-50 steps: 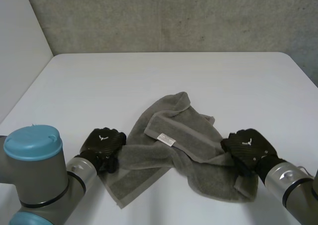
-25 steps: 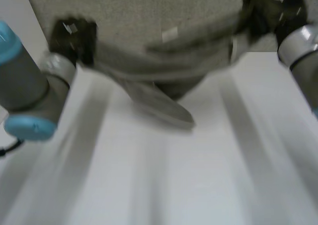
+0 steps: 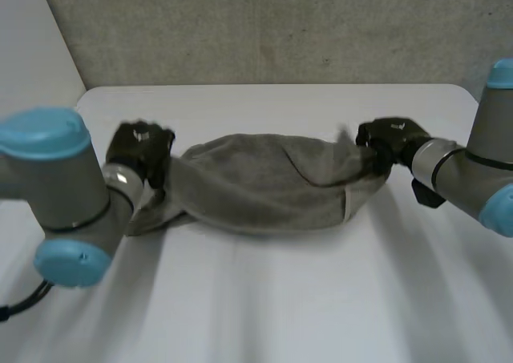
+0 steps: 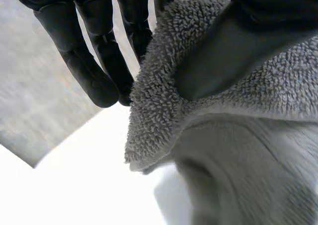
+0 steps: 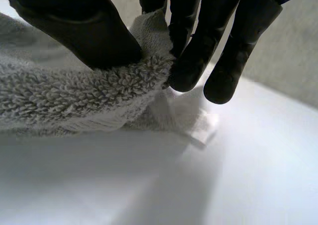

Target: Fold the towel.

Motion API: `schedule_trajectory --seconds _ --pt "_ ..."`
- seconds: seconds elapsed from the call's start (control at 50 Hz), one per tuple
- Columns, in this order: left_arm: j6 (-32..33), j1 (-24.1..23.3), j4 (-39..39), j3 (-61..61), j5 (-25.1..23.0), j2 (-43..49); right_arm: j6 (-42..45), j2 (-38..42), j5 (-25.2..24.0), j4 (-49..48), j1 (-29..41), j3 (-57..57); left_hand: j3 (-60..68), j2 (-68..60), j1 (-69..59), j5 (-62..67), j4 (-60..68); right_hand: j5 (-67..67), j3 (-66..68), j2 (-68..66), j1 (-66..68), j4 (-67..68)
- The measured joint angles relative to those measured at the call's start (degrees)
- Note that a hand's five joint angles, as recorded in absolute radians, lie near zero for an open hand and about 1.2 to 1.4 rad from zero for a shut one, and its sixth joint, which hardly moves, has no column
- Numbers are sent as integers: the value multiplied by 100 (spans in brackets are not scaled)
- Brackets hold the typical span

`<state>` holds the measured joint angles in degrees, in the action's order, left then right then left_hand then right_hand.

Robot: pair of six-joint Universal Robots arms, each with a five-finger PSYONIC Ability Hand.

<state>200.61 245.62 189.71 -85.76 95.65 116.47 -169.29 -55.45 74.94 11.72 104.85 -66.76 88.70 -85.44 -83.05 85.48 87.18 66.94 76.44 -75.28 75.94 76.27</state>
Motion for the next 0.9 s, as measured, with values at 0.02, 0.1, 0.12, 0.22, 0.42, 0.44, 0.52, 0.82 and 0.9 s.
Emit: schedule_trajectory --seconds 0.02,0.1,0.12,0.22,0.42,0.44,0.52,0.82,0.9 --pt "72 -8 4 -140 -1 0 13 67 3 74 -21 26 0 0 0 0 0 0 0 0 0 0" --pt "226 -81 20 -506 -3 -31 26 236 18 243 -166 111 1 0 0 0 0 0 0 0 0 0" --pt "250 -118 22 -579 -7 -41 19 280 27 269 -229 139 1 0 0 0 0 0 0 0 0 0" --pt "279 -299 30 -679 -16 -63 -4 557 125 297 -437 351 -39 0 0 -2 -16 -2114 -2024 2098 -2101 -2009" --pt "263 -547 32 -529 -21 11 184 640 133 222 -530 188 -1844 1576 1338 -1566 -1745 -6354 -6268 6132 -6245 -6169" --pt "263 -557 31 -511 -21 20 287 533 72 188 -531 66 -1911 1652 1406 -1643 -1810 -6354 -6268 6131 -6259 -6169" --pt "262 -566 31 -455 -21 55 947 -44 -224 32 -525 -572 -2071 1810 1553 -1806 -1941 -6354 -6268 6131 -6260 -6169" --pt "259 -525 31 -473 -22 115 3449 -1207 -680 -350 -447 -2276 -2176 1915 1643 -1900 -2006 -6335 -6248 6115 -6194 -6158" --pt "259 -510 31 -484 -25 114 4131 -1355 -794 -391 -490 -2655 -2176 1920 1648 -1900 -2006 -6185 -6155 6095 -6064 -6146"
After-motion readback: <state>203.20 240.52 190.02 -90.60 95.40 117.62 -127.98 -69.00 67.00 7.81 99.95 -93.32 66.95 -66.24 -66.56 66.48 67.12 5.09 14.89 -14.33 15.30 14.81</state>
